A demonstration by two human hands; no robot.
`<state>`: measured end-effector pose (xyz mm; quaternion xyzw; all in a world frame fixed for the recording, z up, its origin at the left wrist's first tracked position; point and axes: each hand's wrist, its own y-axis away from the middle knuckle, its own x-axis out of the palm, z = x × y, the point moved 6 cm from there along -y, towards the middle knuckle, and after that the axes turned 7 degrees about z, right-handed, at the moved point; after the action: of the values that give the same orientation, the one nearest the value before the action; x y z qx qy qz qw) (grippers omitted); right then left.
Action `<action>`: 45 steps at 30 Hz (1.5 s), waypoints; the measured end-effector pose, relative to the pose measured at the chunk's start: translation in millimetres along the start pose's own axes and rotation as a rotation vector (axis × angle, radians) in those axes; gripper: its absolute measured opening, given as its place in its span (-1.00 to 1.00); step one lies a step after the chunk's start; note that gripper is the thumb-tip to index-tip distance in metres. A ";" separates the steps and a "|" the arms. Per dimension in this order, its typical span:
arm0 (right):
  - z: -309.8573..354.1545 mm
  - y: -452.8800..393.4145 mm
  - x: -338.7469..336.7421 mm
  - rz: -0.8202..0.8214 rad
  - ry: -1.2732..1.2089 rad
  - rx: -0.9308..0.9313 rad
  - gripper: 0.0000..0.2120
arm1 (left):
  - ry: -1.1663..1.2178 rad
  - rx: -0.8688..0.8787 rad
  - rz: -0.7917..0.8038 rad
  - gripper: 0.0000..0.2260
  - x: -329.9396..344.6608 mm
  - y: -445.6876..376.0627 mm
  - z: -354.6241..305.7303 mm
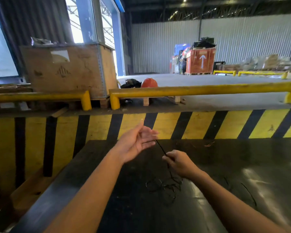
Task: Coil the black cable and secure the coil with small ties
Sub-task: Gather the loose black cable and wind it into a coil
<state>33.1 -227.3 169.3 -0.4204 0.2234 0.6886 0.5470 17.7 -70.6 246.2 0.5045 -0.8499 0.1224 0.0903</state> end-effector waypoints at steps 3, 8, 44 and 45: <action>21.3 17.2 8.3 0.079 -0.096 -0.023 -0.76 | 0.179 0.222 -0.142 -0.65 9.2 -10.2 -21.9; 39.7 46.4 -20.5 0.186 -0.018 -0.098 -0.82 | 0.014 0.381 -0.322 -0.64 -15.7 -6.0 -48.2; 63.3 72.6 -204.4 -0.252 0.261 -0.285 -0.80 | -0.660 -0.434 0.371 -0.61 33.8 25.9 0.0; 59.2 67.9 -211.7 -0.291 0.241 -0.267 -0.79 | -0.624 -0.460 0.434 -0.62 40.0 28.8 3.9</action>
<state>-40.5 -322.0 365.6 -0.5960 0.1313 0.5707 0.5494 -26.7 -91.9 250.2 0.2940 -0.9277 -0.2121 -0.0885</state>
